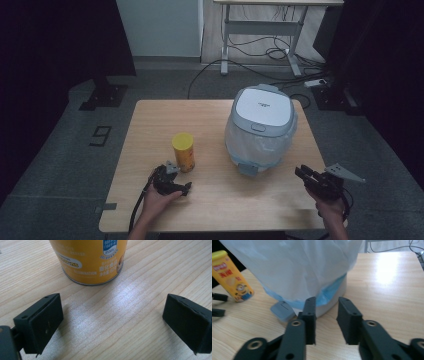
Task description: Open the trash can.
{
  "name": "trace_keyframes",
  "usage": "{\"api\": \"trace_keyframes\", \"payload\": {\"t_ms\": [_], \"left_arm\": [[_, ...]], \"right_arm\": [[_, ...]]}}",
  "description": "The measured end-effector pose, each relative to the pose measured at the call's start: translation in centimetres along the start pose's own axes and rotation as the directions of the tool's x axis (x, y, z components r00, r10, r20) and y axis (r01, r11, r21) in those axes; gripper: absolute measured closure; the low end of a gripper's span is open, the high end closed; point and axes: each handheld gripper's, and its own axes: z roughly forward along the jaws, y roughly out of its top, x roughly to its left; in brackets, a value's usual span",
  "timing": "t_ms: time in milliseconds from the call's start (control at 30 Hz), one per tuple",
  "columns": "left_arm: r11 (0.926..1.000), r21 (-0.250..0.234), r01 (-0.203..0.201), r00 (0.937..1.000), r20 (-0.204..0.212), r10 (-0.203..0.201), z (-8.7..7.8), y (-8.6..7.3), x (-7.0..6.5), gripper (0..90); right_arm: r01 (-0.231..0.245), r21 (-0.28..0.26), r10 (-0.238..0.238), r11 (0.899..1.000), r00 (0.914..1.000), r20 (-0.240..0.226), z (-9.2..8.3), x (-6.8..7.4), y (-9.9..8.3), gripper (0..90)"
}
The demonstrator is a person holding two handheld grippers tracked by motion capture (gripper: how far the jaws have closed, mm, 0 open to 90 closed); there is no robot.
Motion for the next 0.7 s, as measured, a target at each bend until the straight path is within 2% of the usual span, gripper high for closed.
{"api": "trace_keyframes", "payload": {"t_ms": [167, 200, 300, 467, 567, 700], "left_arm": [[1.0000, -0.001, 0.001, 1.0000, -0.001, -0.001, 0.0, 0.0, 0.0, 3.3], [1.0000, -0.001, 0.001, 1.0000, -0.001, -0.001, 0.0, 0.0, 0.0, 3.3], [1.0000, 0.000, 0.000, 1.0000, -0.001, 0.000, 0.0, 0.0, 0.0, 3.3], [1.0000, -0.001, 0.000, 1.0000, -0.001, 0.000, 0.0, 0.0, 0.0, 3.3], [1.0000, -0.001, 0.001, 1.0000, -0.001, -0.001, 0.0, 0.0, 0.0, 3.3], [1.0000, -0.001, 0.001, 1.0000, -0.001, -0.001, 0.0, 0.0, 0.0, 3.3]], "right_arm": [[0.007, -0.006, -0.007, 1.000, 0.9992, -0.040, -0.3, 0.9, 1.4, 81.7], [0.007, -0.006, -0.007, 1.000, 0.9992, -0.040, -0.3, 0.9, 1.4, 81.7], [0.017, -0.028, -0.019, 0.999, 0.9968, -0.078, -0.6, 1.3, 2.7, 88.5], [0.034, -0.052, -0.040, 0.998, 0.9938, -0.104, -1.0, 1.7, 4.1, 89.3], [0.050, -0.086, -0.061, 0.995, 0.9885, -0.138, -1.4, 2.2, 5.8, 89.3], [0.066, -0.108, -0.084, 0.992, 0.9820, -0.169, -1.8, 2.7, 7.1, 89.3]]}}
